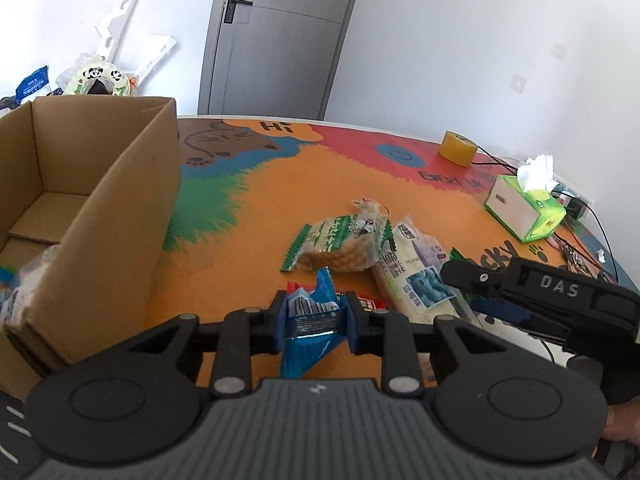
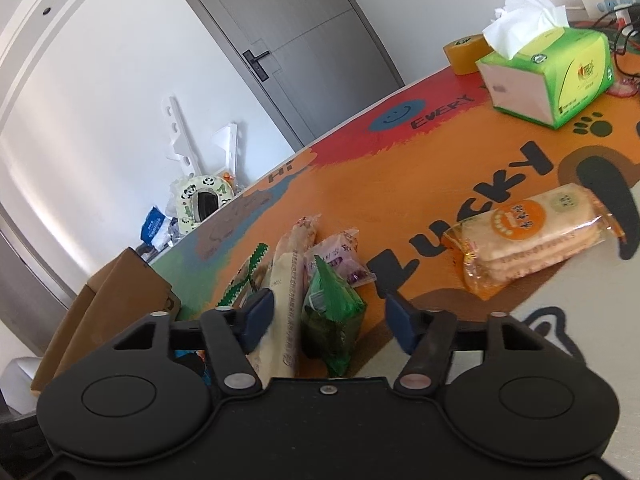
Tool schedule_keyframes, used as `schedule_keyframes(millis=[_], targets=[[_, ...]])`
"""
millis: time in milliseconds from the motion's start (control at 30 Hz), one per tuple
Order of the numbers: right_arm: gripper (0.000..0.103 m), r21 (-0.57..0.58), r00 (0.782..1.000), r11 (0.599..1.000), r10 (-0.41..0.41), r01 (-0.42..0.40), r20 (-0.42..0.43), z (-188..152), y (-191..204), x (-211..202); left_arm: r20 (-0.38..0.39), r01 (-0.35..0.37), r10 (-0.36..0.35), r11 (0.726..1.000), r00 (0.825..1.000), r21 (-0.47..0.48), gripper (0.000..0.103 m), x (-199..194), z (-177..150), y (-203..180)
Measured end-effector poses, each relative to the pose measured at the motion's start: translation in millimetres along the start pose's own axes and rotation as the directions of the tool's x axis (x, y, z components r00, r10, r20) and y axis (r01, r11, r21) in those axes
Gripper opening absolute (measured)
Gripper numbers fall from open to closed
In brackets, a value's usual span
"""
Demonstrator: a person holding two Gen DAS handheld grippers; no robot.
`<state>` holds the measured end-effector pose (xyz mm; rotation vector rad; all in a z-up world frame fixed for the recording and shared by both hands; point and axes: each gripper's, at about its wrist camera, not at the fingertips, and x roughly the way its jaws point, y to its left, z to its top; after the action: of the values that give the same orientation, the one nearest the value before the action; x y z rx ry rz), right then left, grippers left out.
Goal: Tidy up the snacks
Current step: 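Grasp the blue snack packet with left gripper while right gripper grasps green snack bag, then carry both packets over the cardboard box and release them inside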
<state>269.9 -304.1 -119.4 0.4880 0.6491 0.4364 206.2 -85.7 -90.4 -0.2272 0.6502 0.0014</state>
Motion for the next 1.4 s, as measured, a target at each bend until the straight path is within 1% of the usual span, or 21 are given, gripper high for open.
schedule_keyframes(millis=[33, 167, 233, 467, 700, 900, 1067, 1400], targets=[[0.051, 0.013, 1.0, 1.0, 0.005, -0.005, -0.011, -1.0, -1.3, 2.3, -0.001, -0.002, 0.002, 1.0, 1.0, 0.0, 0.027, -0.5, 0.2, -0.1], [0.029, 0.021, 1.0, 1.0, 0.005, -0.005, -0.02, -4.2, -2.5, 0.3, 0.003, -0.005, 0.005, 1.0, 1.0, 0.002, 0.027, -4.8, 0.2, -0.1], [0.028, 0.03, 1.0, 1.0, 0.009, -0.009, -0.021, -5.7, -3.8, -4.6, 0.009, -0.004, 0.004, 1.0, 1.0, 0.002, 0.027, -8.4, 1.0, 0.1], [0.028, 0.006, 0.999, 1.0, -0.018, 0.018, 0.032, -3.9, 1.1, -28.9, 0.039, 0.006, -0.006, 1.0, 0.999, 0.005, 0.027, -24.0, 2.7, -1.2], [0.028, -0.024, 0.998, 1.0, -0.014, 0.015, 0.057, -3.7, 11.3, -47.9, 0.071, 0.011, -0.012, 1.0, 0.997, 0.005, 0.027, -41.6, 4.5, -2.8], [0.028, -0.061, 0.997, 0.998, 0.004, 0.001, 0.08, -3.9, 27.7, -61.6, 0.108, 0.013, -0.013, 1.0, 0.994, 0.0, 0.027, -58.6, 8.7, -0.4], [0.028, -0.099, 0.995, 0.995, 0.035, -0.026, 0.092, -2.5, 42.3, -68.9, 0.138, 0.014, -0.013, 1.0, 0.99, -0.005, 0.027, -72.4, 12.6, 3.8], [0.028, -0.148, 0.991, 0.987, 0.073, -0.056, 0.112, -0.6, 73.9, -72.3, 0.197, -0.004, 0.01, 1.0, 0.98, -0.031, 0.027, -97.0, 22.1, 22.1]])
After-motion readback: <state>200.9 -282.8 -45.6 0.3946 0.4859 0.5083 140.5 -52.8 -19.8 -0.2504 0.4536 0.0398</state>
